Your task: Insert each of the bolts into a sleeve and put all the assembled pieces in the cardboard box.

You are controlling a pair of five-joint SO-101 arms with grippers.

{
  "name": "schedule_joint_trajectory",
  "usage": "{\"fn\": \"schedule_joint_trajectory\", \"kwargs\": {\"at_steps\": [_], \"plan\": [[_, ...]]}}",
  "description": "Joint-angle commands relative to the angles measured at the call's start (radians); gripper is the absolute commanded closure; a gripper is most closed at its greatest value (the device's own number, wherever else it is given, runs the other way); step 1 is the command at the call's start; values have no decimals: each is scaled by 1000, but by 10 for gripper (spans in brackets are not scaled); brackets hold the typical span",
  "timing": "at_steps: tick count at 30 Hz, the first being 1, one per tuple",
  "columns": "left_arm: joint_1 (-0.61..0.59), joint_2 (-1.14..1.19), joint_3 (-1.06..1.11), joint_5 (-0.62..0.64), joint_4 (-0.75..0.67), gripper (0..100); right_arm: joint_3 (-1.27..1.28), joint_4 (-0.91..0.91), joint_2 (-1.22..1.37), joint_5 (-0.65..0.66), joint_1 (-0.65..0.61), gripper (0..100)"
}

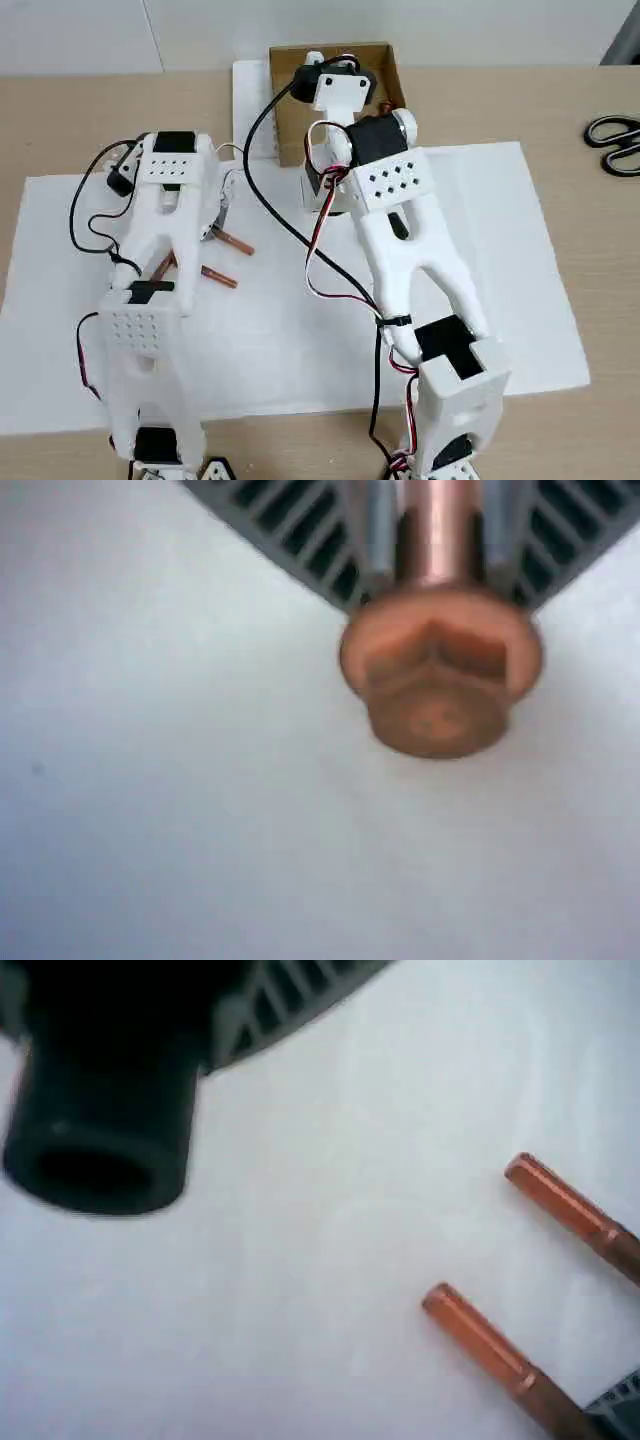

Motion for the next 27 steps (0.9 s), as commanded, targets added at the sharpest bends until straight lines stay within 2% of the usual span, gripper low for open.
{"fn": "schedule_joint_trajectory", "kwargs": {"at_steps": [1, 10, 14, 22, 27], "plan": [[-12, -18, -22, -5, 0, 994, -6, -10, -56, 12, 12, 996], [20, -18, -272, -28, 169, 994, -6, -10, -54, 12, 12, 996], [44, -18, -372, -46, 198, 994, -6, -10, -61, 12, 12, 996], [43, -40, -527, -186, 198, 994, -12, -5, -128, 12, 4, 996], [44, -219, -584, -292, 196, 995, -6, -2, -278, 12, -5, 996]]}}
